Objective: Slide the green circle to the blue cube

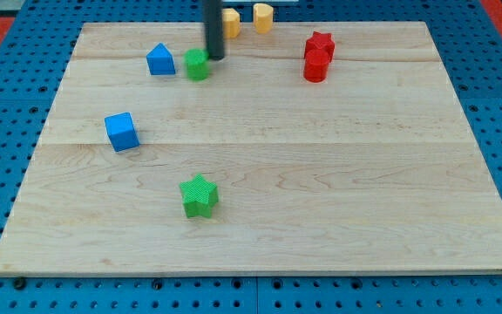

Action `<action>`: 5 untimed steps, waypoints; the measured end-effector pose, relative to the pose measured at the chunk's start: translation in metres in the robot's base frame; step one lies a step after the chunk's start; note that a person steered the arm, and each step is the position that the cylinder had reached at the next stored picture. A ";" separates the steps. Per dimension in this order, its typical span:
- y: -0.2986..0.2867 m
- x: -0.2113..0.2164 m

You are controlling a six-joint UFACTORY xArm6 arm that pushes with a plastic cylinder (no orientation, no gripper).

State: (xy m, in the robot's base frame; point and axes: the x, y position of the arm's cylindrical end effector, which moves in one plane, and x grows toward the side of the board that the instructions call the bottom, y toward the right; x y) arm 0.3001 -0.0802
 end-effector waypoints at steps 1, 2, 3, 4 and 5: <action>0.016 0.024; -0.012 -0.028; -0.046 0.008; -0.037 0.055; -0.027 0.102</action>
State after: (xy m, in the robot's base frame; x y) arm 0.4023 -0.1074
